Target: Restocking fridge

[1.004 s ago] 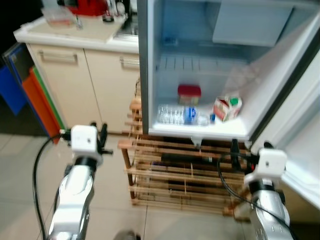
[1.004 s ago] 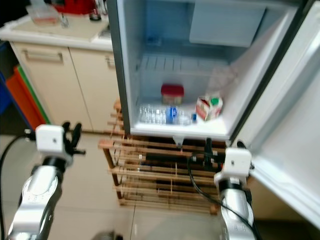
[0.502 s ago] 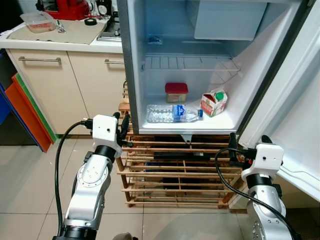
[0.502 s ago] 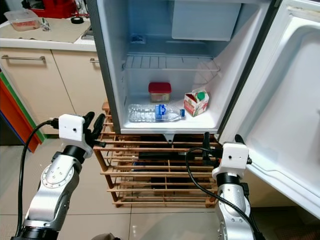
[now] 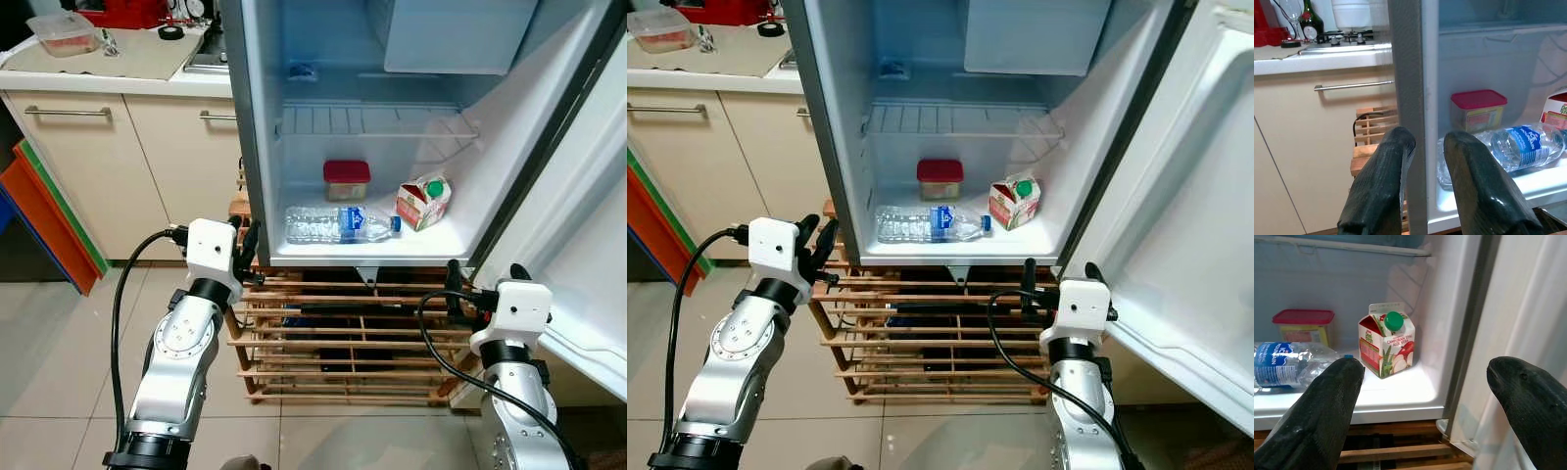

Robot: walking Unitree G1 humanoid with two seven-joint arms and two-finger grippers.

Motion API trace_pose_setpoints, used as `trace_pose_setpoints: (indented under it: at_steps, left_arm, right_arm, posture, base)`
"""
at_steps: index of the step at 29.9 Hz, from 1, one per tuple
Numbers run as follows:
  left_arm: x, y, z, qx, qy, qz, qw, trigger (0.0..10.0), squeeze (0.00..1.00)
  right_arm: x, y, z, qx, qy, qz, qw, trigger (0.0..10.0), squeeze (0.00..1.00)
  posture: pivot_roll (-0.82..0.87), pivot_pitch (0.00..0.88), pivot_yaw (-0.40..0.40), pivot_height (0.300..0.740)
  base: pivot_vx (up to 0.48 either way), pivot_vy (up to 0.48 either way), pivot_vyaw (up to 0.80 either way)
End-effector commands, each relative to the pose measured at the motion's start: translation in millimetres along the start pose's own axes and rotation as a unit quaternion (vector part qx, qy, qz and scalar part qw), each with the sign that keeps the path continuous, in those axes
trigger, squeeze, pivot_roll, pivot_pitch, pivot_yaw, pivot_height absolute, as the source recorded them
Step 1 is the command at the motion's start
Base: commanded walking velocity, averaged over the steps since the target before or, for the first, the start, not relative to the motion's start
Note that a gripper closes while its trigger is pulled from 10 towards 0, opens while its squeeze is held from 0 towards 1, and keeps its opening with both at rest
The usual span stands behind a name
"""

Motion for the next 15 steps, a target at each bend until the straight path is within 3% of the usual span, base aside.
trace_pose_setpoints:
  at_steps: [1, 15]
  left_arm:
    - [0.3, 2.8, -3.4, -0.011, -0.001, 0.004, 1.000, 10.0, 0.00]
    - [0.1, 6.5, -7.7, -0.026, 0.000, 0.008, 1.000, 10.0, 0.00]
  right_arm:
    - [3.8, 0.2, -1.7, -0.003, -0.002, -0.004, 1.000, 10.0, 0.00]
    - [5.1, 1.6, 0.3, -0.002, 0.002, -0.002, 1.000, 10.0, 0.00]
  posture:
    - [0.08, 0.000, 0.001, 0.730]
    - [0.07, 0.000, 0.004, 0.730]
  base:
    - [-0.255, 0.000, 0.00]
    - [-0.259, 0.000, 0.00]
Point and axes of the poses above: a point about 5 cm out from each wrist's last joint towards the gripper, its own y axis pointing out of the wrist towards the gripper, its own x axis along the axis of the wrist's last joint, z = x × y, the point moved 3 cm from there along y, pointing out of the wrist towards the gripper, and after that the axes turned 14 degrees about -y, right-handed, at the moved point
